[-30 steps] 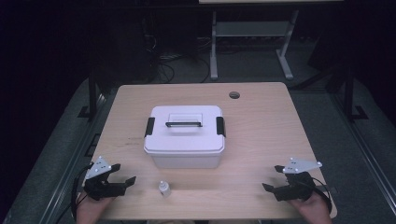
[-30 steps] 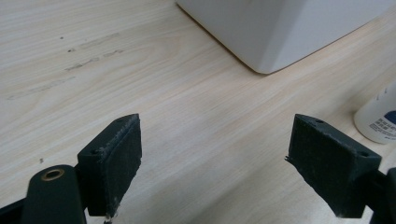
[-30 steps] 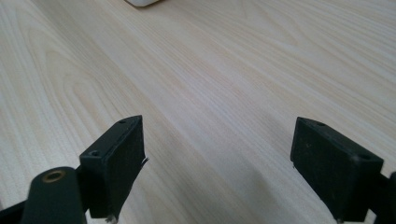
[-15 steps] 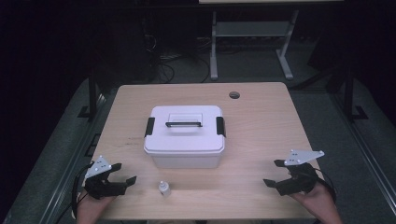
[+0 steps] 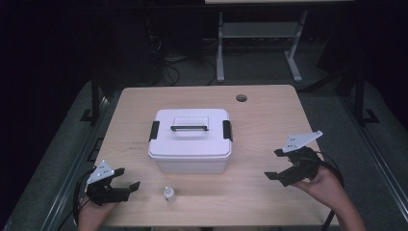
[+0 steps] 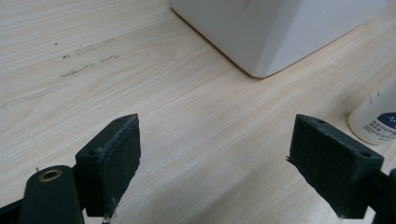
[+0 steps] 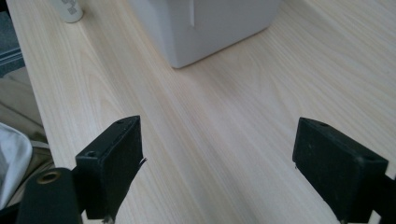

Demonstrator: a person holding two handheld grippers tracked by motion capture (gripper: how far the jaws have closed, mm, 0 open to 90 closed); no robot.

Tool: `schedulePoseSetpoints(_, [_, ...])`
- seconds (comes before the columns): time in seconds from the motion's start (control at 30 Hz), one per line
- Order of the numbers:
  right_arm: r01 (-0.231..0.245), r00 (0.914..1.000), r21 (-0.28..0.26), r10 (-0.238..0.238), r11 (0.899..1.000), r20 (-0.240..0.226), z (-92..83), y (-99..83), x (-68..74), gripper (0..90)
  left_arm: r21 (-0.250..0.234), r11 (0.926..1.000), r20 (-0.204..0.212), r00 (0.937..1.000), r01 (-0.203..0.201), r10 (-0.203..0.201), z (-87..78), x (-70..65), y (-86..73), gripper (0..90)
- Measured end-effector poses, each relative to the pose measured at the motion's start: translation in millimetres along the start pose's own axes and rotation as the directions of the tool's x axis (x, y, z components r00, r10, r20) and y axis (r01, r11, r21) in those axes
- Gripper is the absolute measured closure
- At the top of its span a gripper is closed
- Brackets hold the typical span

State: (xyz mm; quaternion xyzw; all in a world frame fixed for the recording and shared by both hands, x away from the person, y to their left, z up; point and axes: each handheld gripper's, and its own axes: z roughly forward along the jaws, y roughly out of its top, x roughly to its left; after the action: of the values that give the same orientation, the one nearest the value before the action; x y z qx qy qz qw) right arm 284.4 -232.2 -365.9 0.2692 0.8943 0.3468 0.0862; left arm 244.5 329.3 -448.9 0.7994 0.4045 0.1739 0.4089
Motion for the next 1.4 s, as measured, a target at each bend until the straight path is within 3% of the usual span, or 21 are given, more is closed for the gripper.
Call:
schedulePoseSetpoints(0.27, [0.068, 0.9975, 0.034, -0.067, 0.997, -0.021, 0.9, 31.0, 0.0, 15.5, -0.006, 0.9999, -0.005, 0.9999, 0.013, -0.013, -0.4, 1.3, -0.6, 16.5])
schedulePoseSetpoints(0.4, [0.112, 0.993, 0.022, -0.111, 0.993, -0.04, 1.5, 46.0, -0.3, 15.5, -0.009, 0.9999, -0.007, 0.9999, 0.012, -0.012, -0.4, 1.1, -0.7, 16.5])
schedulePoseSetpoints(0.5, [0.119, 0.9916, 0.023, -0.118, 0.993, -0.054, 2.5, 53.6, -0.9, 15.5, -0.002, 1.0, -0.005, 1.0, 0.004, -0.004, 0.0, 0.9, -0.7, 16.5])
schedulePoseSetpoints(0.93, [0.224, 0.9703, 0.064, -0.216, 0.973, -0.108, 16.4, 111.3, -0.3, 16.1, -0.013, 0.9999, -0.01, 0.9999, 0.009, -0.009, -2.5, 0.6, -2.3, 16.5])
schedulePoseSetpoints(1.13, [0.261, 0.96, 0.085, -0.249, 0.962, -0.128, 24.8, 130.8, 2.7, 17.3, -0.009, 0.9999, -0.011, 0.9999, 0.012, -0.012, -2.6, 1.9, -2.9, 16.5])
schedulePoseSetpoints(1.4, [0.285, 0.951, 0.086, -0.271, 0.954, -0.149, 32.1, 152.5, 2.3, 17.6, -0.014, 0.9998, -0.012, 0.9998, 0.014, -0.014, -4.2, 2.9, -3.1, 16.5])
